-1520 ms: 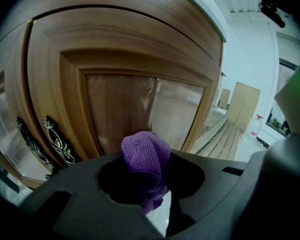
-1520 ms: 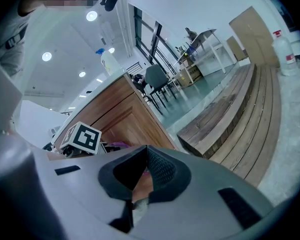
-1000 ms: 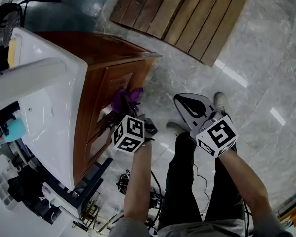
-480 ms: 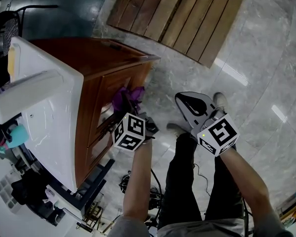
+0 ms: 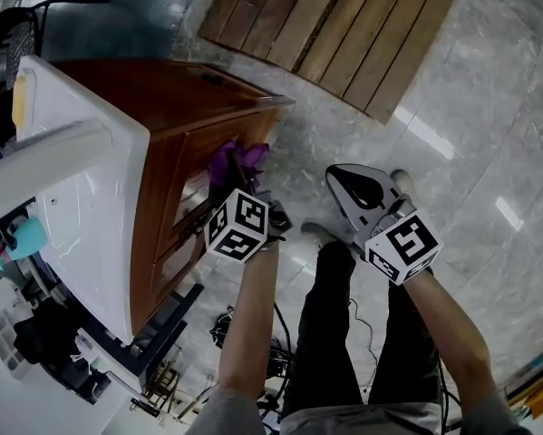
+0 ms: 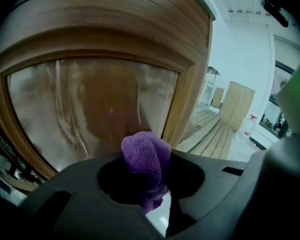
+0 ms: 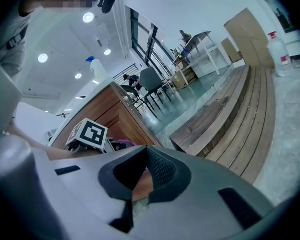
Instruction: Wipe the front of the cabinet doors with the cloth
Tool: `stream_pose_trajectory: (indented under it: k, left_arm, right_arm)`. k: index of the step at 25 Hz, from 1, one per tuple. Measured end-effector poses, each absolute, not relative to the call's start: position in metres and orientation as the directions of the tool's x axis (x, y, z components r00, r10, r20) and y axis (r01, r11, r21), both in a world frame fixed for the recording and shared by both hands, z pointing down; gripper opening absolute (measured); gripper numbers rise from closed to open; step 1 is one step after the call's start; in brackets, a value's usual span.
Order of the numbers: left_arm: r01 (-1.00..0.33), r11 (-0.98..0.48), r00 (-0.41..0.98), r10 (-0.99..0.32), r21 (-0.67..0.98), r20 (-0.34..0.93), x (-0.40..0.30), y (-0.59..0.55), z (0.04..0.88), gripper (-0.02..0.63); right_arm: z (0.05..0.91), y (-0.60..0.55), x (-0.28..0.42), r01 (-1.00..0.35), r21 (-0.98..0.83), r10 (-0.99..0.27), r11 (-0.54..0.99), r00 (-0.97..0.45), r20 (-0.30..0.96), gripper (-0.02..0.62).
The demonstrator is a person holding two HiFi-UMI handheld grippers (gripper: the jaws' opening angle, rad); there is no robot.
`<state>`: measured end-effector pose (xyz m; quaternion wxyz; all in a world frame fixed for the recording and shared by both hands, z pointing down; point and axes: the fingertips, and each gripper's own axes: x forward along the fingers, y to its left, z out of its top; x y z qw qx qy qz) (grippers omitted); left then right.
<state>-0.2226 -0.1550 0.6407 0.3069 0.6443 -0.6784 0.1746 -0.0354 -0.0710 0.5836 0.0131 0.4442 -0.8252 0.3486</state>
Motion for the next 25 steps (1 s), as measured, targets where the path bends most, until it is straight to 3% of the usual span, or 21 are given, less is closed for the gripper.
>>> stream_pose_trajectory:
  k: [25]
  left_arm:
    - [-0.984, 0.011, 0.098, -0.796, 0.177, 0.598, -0.158, -0.185, 0.623, 0.094]
  right_arm:
    - [0.577, -0.061, -0.001, -0.741, -0.564, -0.725, 0.364, -0.605, 0.329, 0.009]
